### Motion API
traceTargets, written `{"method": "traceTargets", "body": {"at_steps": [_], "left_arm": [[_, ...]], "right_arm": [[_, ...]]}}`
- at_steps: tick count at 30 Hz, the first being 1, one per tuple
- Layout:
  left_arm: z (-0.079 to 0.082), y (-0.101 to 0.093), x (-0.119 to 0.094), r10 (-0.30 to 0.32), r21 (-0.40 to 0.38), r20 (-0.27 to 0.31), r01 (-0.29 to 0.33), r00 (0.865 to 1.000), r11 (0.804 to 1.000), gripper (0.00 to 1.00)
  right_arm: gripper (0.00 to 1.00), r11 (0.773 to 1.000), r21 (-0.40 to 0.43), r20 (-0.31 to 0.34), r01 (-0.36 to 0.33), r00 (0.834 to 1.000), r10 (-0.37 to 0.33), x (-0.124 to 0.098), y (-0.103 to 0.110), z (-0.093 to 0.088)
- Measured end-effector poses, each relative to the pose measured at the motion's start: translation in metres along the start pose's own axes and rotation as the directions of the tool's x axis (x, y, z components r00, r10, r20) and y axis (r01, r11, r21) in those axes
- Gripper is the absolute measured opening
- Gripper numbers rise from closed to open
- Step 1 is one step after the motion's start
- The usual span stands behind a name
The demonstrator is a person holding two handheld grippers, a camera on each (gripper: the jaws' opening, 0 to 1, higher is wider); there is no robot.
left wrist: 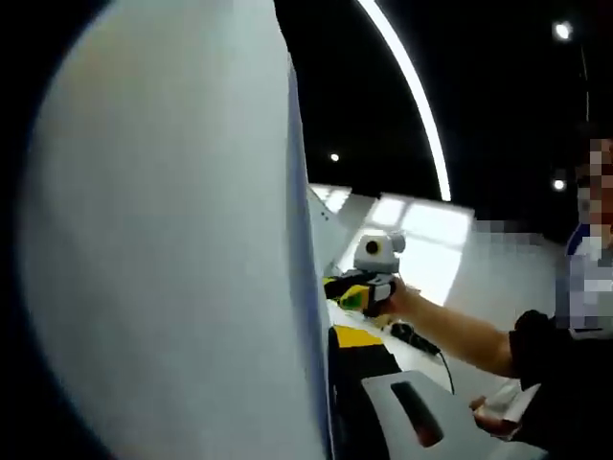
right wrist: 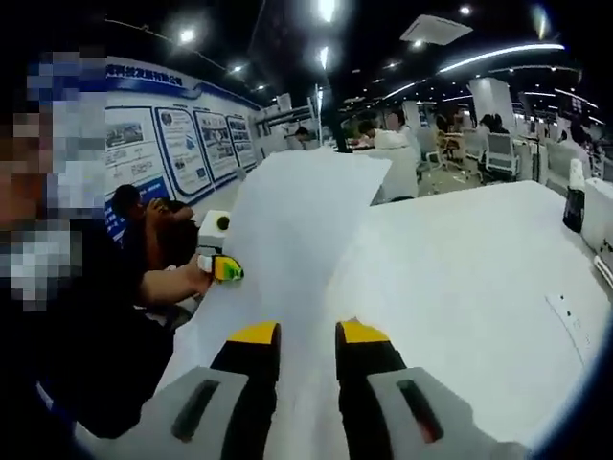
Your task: Organize the stack of printing papers by aligning and flattening the scattered papers on the table
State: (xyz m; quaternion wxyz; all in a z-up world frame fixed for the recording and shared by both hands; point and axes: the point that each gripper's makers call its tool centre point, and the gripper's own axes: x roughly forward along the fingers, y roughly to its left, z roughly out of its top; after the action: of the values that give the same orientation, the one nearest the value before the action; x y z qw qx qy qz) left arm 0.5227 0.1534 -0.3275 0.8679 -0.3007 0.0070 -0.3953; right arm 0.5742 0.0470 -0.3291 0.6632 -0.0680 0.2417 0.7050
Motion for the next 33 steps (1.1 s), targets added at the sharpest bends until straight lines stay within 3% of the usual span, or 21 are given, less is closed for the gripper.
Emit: {"method": "traceTargets", "body": {"at_steps": [3, 9, 11, 13, 17, 19, 22, 25, 26, 28, 29, 31, 33], "left_arm": [[0.004, -0.008, 0.007, -0.019, 0.039, -0.027, 0.020, 0.999, 0.999, 0.06], [0.017, -0.031, 0.026, -0.080, 0.077, -0.058, 0.085, 0.995, 0.993, 0.06], [0.022, -0.044, 0.035, -0.119, 0.106, -0.079, 0.127, 0.990, 0.986, 0.06], [0.026, -0.054, 0.041, -0.139, 0.127, -0.093, 0.150, 0.986, 0.980, 0.06], [0.042, -0.073, 0.056, -0.181, 0.192, -0.095, 0.196, 0.979, 0.962, 0.06], [0.045, -0.079, 0.063, -0.190, 0.222, -0.120, 0.213, 0.974, 0.951, 0.06], [0.049, -0.092, 0.076, -0.222, 0.285, -0.172, 0.265, 0.960, 0.921, 0.06], [0.049, -0.094, 0.079, -0.229, 0.298, -0.177, 0.274, 0.957, 0.915, 0.06], [0.054, -0.098, 0.093, -0.229, 0.317, -0.182, 0.278, 0.956, 0.907, 0.06], [0.057, -0.099, 0.101, -0.231, 0.336, -0.180, 0.280, 0.956, 0.899, 0.06], [0.058, -0.097, 0.105, -0.223, 0.356, -0.179, 0.275, 0.958, 0.893, 0.06], [0.058, -0.092, 0.114, -0.189, 0.410, -0.172, 0.245, 0.967, 0.879, 0.06], [0.059, -0.090, 0.116, -0.178, 0.421, -0.165, 0.232, 0.970, 0.877, 0.06]], "right_arm": [[0.19, 0.999, 0.002, 0.043, 0.035, 0.998, -0.035, -0.009, -0.003, 0.000], [0.22, 0.998, 0.063, 0.183, -0.004, 0.983, -0.008, -0.031, 0.007, 0.011], [0.23, 0.994, 0.095, 0.282, -0.057, 0.959, 0.028, -0.047, 0.013, 0.024], [0.23, 0.996, 0.066, 0.362, -0.066, 0.931, 0.037, -0.059, 0.016, 0.035], [0.23, 0.999, 0.033, 0.393, -0.029, 0.920, 0.013, -0.074, 0.024, 0.040], [0.23, 1.000, 0.022, 0.390, -0.018, 0.921, 0.008, -0.078, 0.027, 0.041], [0.22, 1.000, -0.002, 0.373, 0.009, 0.928, -0.008, -0.081, 0.034, 0.041], [0.16, 1.000, -0.012, 0.364, 0.014, 0.931, -0.009, -0.081, 0.035, 0.040], [0.12, 0.997, -0.054, 0.355, 0.049, 0.935, -0.027, -0.085, 0.040, 0.040], [0.01, 0.994, -0.071, 0.353, 0.087, 0.934, -0.056, -0.089, 0.041, 0.040], [0.00, 0.989, -0.071, 0.356, 0.133, 0.929, -0.099, -0.093, 0.036, 0.041], [0.00, 0.989, -0.042, 0.358, 0.143, 0.926, -0.118, -0.099, 0.040, 0.039], [0.00, 0.988, -0.036, 0.360, 0.149, 0.924, -0.126, -0.100, 0.040, 0.038]]}}
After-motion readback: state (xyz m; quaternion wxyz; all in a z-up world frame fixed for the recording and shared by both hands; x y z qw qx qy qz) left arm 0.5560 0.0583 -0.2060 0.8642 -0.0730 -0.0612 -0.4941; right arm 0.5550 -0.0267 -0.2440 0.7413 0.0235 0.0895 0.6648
